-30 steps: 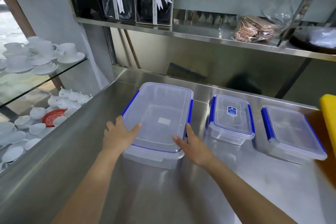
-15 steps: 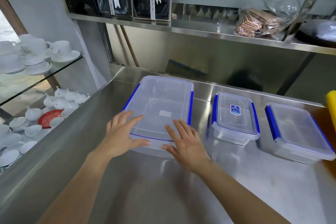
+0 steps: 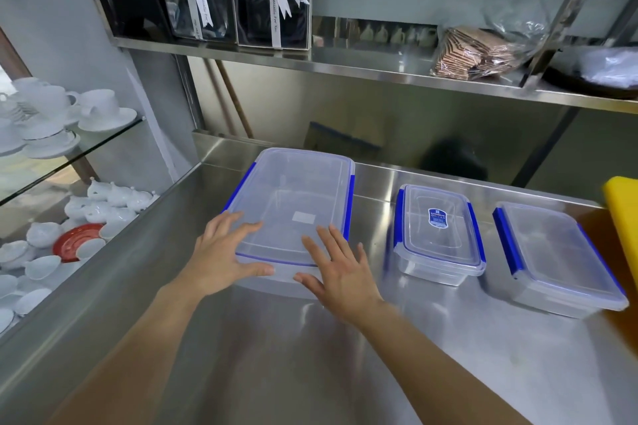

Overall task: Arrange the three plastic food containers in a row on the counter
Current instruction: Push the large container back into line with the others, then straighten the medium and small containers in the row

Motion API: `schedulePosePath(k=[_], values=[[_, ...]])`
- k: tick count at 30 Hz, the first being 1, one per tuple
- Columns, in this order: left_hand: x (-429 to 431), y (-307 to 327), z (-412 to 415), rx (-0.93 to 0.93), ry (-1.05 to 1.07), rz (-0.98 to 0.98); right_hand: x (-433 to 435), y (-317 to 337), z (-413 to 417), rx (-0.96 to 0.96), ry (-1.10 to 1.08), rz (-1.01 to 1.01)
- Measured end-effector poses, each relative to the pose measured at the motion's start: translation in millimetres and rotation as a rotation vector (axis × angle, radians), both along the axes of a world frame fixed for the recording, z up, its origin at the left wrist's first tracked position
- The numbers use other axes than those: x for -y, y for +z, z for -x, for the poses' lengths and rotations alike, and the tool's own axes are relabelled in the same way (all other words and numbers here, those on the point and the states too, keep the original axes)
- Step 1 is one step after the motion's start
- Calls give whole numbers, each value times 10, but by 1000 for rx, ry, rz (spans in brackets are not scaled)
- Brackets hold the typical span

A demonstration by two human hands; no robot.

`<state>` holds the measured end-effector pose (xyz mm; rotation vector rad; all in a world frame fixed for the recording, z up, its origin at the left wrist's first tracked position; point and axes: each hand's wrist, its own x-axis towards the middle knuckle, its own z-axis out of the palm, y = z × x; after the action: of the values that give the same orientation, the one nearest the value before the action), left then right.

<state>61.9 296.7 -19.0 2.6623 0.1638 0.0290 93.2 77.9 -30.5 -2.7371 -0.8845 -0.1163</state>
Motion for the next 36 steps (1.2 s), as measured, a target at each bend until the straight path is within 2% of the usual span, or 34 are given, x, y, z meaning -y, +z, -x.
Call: schedulePosePath(k=[3, 10, 16, 19, 27, 29, 31, 33, 34, 36], values=[[8, -27, 26, 23, -6, -9, 19, -40, 37, -104, 38, -69], [-140, -63, 28, 74, -28, 35, -101, 46, 26, -187, 76, 2], [-537, -132, 54, 137, -16, 84, -462, -49, -45, -103, 141, -28], [-685, -114, 35, 98, 19, 136, -600, -24, -102, -205, 163, 18], [-639, 171, 54, -46, 100, 195, -624, 62, -181, -221, 209, 122], [-645, 256, 80, -62, 205, 302, -501, 186, -206, -259, 244, 69], [-501, 392, -12, 76, 335, 459, -238, 311, -301, -204, 169, -108], [-199, 574, -183, 309, 435, 561, 114, 344, -449, -68, -24, -275], [24, 663, -271, 380, 435, 621, 309, 333, -518, 2, -140, -316], [560, 780, -443, 421, 298, 738, 695, 310, -607, 66, -358, -370]])
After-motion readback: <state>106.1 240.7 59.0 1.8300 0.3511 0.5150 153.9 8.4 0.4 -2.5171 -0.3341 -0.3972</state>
